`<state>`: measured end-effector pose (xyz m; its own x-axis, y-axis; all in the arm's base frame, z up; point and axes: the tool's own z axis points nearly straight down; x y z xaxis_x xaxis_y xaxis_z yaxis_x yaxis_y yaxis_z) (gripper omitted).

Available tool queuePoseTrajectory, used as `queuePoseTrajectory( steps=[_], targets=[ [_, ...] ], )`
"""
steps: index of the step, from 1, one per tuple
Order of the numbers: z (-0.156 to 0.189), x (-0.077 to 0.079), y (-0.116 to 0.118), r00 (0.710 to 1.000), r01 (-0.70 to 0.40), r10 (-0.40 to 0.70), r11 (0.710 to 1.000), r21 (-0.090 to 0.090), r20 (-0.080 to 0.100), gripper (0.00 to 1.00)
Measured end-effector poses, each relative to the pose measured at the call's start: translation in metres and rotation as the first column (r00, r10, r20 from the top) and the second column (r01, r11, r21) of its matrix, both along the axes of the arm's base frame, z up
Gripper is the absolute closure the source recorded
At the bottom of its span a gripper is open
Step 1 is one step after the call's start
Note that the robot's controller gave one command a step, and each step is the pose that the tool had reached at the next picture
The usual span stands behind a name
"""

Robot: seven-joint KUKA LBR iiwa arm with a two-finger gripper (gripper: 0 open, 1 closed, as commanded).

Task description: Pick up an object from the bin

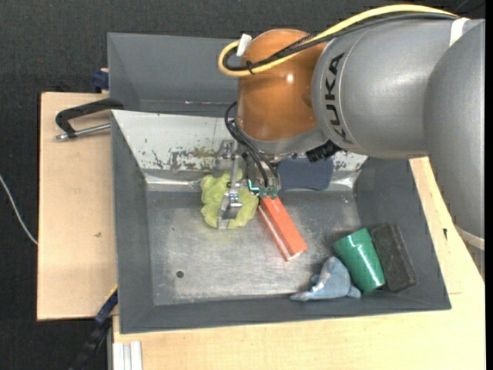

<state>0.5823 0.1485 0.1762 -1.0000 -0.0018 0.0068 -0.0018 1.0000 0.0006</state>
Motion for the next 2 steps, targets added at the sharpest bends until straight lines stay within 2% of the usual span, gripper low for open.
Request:
queuePoseTrajectory(
  steps=[1,2],
  targets=[
    [0.0042,0.0019,-0.0005,1.0,0.001,-0.001,1.0,0.001,0.008,0.0],
    [0.0039,0.002,-0.0009,1.0,0.002,-0.002,1.0,0.001,0.008,0.0]
  ],
)
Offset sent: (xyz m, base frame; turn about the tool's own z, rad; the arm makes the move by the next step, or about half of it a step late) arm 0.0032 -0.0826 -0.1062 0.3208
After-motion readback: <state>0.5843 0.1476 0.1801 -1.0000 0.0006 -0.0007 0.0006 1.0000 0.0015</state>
